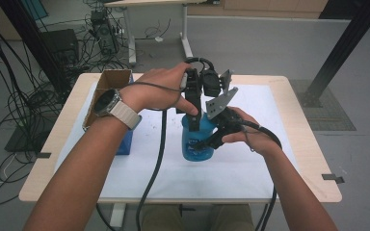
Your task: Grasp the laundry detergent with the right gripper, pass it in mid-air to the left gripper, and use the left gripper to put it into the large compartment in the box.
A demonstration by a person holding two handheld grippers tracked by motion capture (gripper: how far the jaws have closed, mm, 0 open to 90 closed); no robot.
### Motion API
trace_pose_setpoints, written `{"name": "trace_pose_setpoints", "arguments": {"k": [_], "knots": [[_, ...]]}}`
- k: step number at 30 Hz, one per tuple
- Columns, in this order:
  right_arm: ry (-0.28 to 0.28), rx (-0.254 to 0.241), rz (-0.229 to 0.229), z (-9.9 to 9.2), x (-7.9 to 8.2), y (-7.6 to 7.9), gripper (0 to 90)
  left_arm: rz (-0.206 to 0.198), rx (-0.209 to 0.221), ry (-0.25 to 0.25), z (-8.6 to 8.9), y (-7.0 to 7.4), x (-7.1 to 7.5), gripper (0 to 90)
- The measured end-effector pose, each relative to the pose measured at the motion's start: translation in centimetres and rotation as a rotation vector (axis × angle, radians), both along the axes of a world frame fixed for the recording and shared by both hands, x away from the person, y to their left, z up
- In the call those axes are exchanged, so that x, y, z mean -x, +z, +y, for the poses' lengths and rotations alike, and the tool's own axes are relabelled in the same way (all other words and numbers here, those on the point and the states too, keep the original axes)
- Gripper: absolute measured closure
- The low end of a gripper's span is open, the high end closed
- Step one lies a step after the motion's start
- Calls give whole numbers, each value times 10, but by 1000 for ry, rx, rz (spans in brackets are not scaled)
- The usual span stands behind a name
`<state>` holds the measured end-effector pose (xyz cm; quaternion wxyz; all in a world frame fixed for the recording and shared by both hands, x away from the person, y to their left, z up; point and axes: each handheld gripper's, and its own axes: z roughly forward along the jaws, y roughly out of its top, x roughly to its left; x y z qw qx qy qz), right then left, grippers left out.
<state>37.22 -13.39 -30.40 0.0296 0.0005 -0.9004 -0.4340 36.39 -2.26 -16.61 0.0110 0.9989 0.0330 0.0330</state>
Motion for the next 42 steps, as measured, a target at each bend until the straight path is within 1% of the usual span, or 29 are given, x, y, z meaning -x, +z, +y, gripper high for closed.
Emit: {"name": "trace_pose_setpoints", "arguments": {"k": [18,26,28,42], "knots": [[1,-3,0,0,1,1,435,3,6,5,0,-1,0,76],[3,-4,4,0,1,1,435,2,3,2,0,-2,-1,76],[5,-6,-1,0,1,1,435,5,-1,3,0,-3,-1,76],[5,-6,2,-1,0,1,435,4,3,8,2,-3,-1,78]]}}
